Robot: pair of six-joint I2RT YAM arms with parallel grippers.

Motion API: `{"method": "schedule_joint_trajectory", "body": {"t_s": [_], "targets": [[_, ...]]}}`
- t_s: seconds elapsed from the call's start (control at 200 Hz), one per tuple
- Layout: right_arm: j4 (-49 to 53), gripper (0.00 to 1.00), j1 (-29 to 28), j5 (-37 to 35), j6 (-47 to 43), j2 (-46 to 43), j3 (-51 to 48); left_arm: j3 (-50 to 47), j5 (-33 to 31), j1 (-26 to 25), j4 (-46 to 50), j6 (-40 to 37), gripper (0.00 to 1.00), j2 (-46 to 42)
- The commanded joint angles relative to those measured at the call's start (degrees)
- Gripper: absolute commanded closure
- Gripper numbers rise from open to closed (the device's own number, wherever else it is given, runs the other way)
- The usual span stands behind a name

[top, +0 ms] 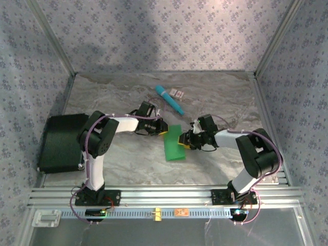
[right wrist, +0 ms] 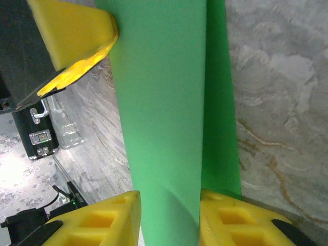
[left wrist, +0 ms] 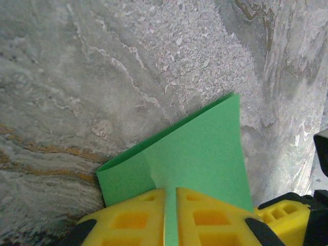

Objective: Fold a paper plane with a square sheet of paper (pick it up from the middle)

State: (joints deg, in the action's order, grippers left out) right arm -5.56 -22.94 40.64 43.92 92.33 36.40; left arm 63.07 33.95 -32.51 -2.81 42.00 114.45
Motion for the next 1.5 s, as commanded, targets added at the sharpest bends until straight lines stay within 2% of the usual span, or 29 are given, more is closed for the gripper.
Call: {"method": "schedule_joint_trajectory", "body": {"t_s": [0.0, 0.2, 0.53, 0.655, 0.71, 0.77, 0.874, 0.989, 1.104, 1.234, 1.494], "targets": [[-2.91, 0.68, 0.92, 2.79, -0.78, 1.68, 1.19, 0.34, -0.05, 0.14, 3.43, -0.95, 0.86, 1.56], [-4.53, 0.71, 1.41, 3.74, -0.66, 2.74, 0.60, 0.39, -0.12, 0.08, 3.16, -0.76, 0.85, 0.94], [-6.08, 0.92, 2.22, 4.61, -1.83, 3.99, -0.11, 0.92, 1.16, -0.24, 2.58, 0.03, 0.81, 0.22], [-7.65, 0.96, 2.41, 4.18, -0.44, 3.43, -0.87, 1.27, 1.28, -0.53, 2.16, 0.51, 0.66, -2.00], [-7.49, 0.96, 2.64, 2.82, -0.01, 2.49, -1.37, 1.26, 0.79, -1.00, 2.10, 0.30, 0.56, -3.39], [-7.23, 0.97, 3.20, 1.27, 0.45, 1.30, -2.01, 1.16, -0.75, -1.81, 2.90, -0.67, 0.47, -5.12], [-7.70, 0.97, 4.60, -1.37, 1.91, -0.85, -3.77, 0.46, -3.92, -3.86, 4.11, -2.66, 0.42, -8.00], [-8.63, 0.96, 5.53, -1.50, 2.90, -1.12, -4.34, -1.03, -7.66, -5.77, 4.54, -4.67, 0.41, -10.48], [-10.86, 0.95, 5.54, -1.01, 4.78, -0.06, -4.28, -3.36, -8.47, -7.10, 2.58, -5.64, 0.41, -12.33], [-11.62, 0.90, 5.54, -0.70, 6.10, -0.18, -4.19, -4.51, -11.47, -10.40, 4.37, -11.04, 0.41, -15.08], [-8.94, 0.91, 5.52, 1.72, 4.21, -0.22, -3.05, -5.68, -28.31, -21.95, 10.48, -23.67, 0.40, -19.66]]}}
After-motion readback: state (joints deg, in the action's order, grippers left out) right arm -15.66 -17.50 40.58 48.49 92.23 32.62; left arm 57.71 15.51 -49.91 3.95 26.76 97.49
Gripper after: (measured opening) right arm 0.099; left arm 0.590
